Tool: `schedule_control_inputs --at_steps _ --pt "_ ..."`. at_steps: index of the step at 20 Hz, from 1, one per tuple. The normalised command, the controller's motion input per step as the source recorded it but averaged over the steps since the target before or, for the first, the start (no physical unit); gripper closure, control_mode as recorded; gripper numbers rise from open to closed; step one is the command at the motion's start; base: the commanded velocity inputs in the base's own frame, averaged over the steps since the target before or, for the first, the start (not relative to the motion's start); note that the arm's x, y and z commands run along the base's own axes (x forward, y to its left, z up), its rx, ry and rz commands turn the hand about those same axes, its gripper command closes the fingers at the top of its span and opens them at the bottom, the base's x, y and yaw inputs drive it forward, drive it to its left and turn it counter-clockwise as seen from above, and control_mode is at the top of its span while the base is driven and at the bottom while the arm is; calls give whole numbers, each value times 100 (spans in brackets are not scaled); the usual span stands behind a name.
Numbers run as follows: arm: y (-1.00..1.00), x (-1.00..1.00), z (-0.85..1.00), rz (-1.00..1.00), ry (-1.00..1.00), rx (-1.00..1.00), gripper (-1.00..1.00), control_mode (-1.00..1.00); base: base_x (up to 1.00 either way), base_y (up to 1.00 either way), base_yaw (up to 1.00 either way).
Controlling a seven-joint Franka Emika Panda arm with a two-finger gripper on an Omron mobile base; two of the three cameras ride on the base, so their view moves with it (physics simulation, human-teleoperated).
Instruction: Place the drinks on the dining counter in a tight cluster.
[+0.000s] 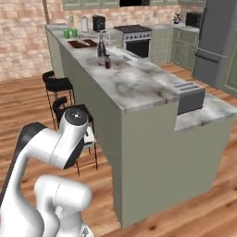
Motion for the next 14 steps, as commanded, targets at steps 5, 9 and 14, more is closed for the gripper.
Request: schedule_control_inputs --at_steps 5,9,14 --pt "0 0 0 0 0 0 100 100 26 99 -62" --pt "0 0 0 0 0 0 100 100 14 99 -58" --pt "0 0 0 0 0 0 100 100 0 92 -46"
